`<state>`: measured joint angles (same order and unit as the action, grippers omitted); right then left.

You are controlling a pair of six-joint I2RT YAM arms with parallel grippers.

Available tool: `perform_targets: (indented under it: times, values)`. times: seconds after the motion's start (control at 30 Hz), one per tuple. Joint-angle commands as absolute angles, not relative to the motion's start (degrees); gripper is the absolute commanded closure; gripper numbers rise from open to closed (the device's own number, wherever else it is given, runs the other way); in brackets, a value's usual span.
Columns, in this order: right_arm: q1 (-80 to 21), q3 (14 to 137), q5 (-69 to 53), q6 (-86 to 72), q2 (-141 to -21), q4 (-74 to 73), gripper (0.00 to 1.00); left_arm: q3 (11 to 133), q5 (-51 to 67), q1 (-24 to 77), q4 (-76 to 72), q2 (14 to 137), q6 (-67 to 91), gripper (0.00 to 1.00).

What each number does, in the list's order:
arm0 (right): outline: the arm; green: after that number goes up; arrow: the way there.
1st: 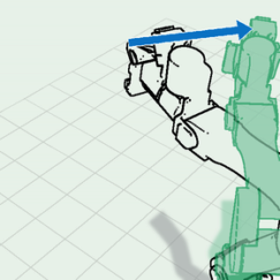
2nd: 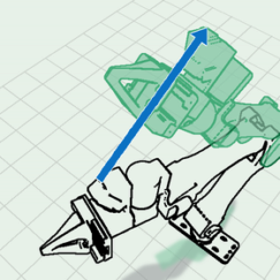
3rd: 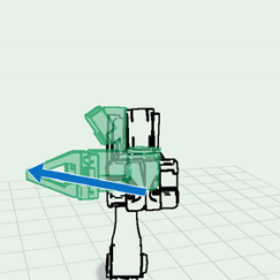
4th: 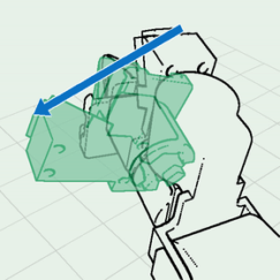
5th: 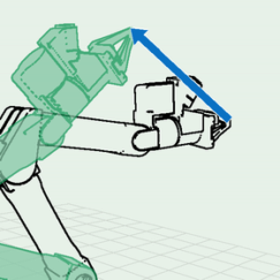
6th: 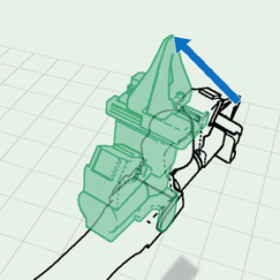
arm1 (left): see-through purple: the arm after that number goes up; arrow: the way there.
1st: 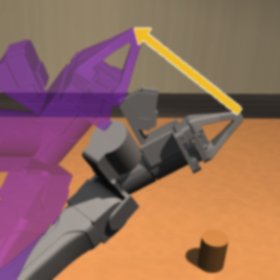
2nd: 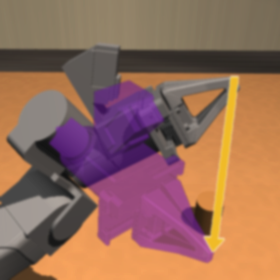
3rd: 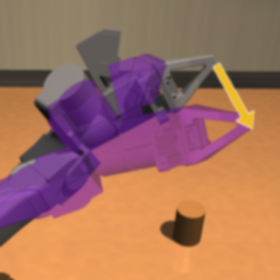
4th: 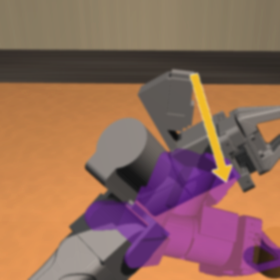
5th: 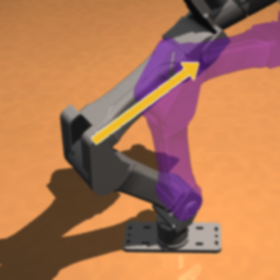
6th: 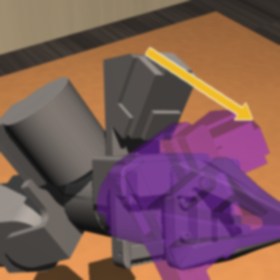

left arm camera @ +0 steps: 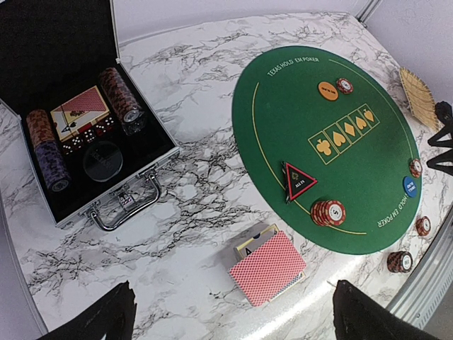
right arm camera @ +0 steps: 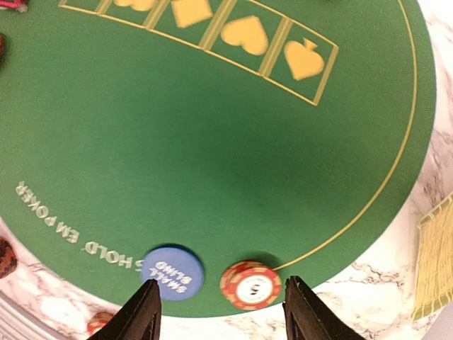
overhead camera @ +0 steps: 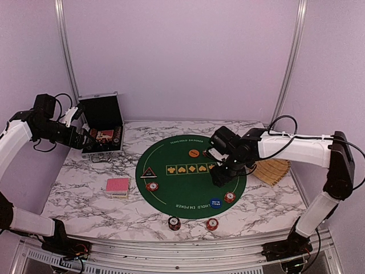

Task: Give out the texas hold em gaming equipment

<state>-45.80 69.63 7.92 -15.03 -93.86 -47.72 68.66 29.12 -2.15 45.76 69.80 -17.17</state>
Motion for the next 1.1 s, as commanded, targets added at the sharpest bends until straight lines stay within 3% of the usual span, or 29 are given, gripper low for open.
perform_targets:
  times: [0.0,0.3,0.47,0.73,1.07]
  values:
    - [-52.1,75.8,6.9,-15.5,-94.6,-52.7,0.38,70.1,30.1,-2.3,47.5,69.3,-17.5,0.01]
    - [-64.7,87.8,-3.6,-11.8,-102.8,-51.7,0.20,70.4,29.7,-2.4,47.9,68.7,-17.5,0.01]
    - [-68.4,90.3,-4.7,-9.8,-108.1,-52.7,0.16,70.6,29.5,-2.3,48.2,68.4,-17.7,0.01]
    - [-70.4,90.9,-5.4,-8.7,-112.2,-52.0,0.15,70.7,29.7,-2.3,48.4,68.3,-17.9,0.01]
    - [-70.7,91.9,-6.8,-7.5,-115.9,-50.5,0.22,70.9,29.1,-2.3,49.0,68.0,-18.5,0.01]
